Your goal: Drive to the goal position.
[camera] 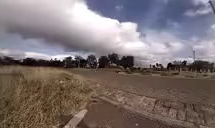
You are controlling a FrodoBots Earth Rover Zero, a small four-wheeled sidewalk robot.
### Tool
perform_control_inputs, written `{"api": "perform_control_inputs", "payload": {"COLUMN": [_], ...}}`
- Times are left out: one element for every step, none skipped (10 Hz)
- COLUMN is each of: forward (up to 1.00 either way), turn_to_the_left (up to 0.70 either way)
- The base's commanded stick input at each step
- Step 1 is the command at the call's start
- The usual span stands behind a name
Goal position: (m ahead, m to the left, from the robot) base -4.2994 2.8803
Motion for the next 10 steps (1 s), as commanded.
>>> {"api": "perform_control_inputs", "payload": {"forward": [0.0,0.0,0.0,0.0,0.0,0.0,0.0,0.0,0.0,0.0], "turn_to_the_left": [-0.7,-0.7,-0.7,-0.7,-0.7,-0.7,-0.7,-0.7,-0.7,-0.7]}}
